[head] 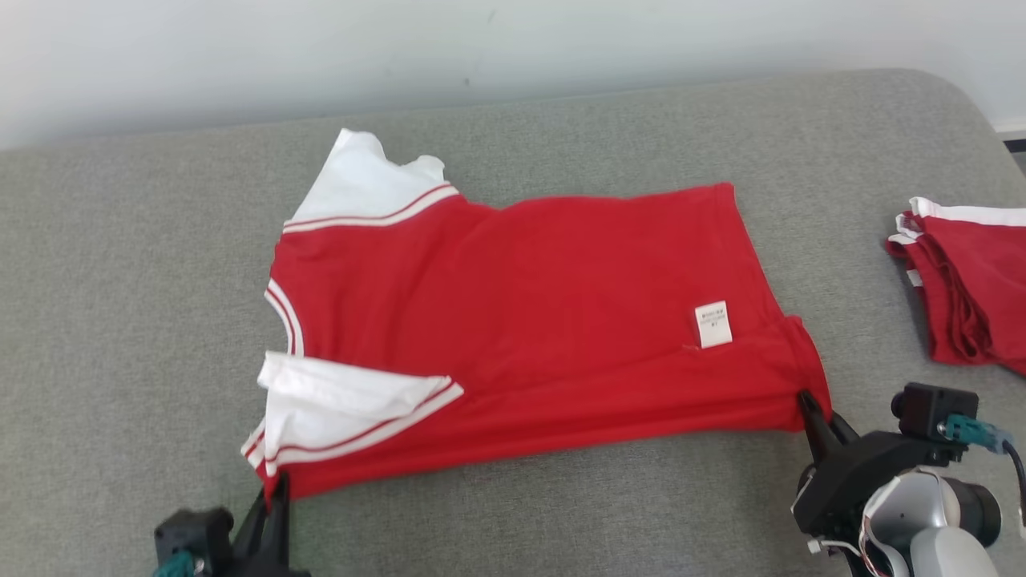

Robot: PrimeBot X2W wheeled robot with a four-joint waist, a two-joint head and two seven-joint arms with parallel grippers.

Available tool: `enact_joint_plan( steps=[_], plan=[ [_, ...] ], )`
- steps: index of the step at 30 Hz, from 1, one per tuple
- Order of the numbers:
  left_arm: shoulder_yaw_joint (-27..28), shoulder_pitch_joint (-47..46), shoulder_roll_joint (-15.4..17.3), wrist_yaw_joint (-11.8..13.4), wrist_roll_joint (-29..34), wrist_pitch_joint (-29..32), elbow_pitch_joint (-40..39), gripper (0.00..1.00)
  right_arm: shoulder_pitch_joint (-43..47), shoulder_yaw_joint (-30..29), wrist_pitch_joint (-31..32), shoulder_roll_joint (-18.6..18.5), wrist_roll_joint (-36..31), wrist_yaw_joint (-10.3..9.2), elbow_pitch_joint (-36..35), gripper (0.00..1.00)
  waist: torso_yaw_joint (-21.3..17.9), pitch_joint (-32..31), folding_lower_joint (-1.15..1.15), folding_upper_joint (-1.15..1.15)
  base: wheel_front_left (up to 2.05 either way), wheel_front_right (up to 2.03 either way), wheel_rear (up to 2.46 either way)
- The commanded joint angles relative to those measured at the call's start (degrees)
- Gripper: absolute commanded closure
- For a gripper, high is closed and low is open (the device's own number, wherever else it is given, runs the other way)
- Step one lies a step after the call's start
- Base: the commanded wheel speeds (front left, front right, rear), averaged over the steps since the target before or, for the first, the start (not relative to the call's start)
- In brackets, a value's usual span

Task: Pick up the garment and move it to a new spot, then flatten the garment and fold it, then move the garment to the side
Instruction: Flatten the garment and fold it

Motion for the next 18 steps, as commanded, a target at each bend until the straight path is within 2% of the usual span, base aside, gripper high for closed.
enact_joint_plan(
  steps=[1, 9, 18],
  plan=[
    [0.35, 2.39, 0.61, 0.72, -0.88, 0.73, -1.72, 1.0, 1.58, -0.43, 0.62, -0.12, 0.78, -0.15, -1.3, 1.0, -0.55, -0.55, 0.0, 0.0, 0.0, 0.0, 0.0],
    [0.27, 9.07, 1.59, 2.47, -1.76, 3.99, -7.49, 1.0, 5.29, -1.92, 3.23, -0.13, 1.62, -0.15, -4.33, 1.0, -0.59, -1.19, 0.0, 0.0, 0.0, 0.0, 0.0],
    [-0.52, 12.62, 1.49, 3.24, -2.74, 6.08, -9.18, 1.0, 9.5, -3.47, 5.5, -0.17, 1.49, -0.15, -6.22, 1.0, 0.24, -2.36, 0.0, 0.0, 0.0, 0.0, 0.0]
  ],
)
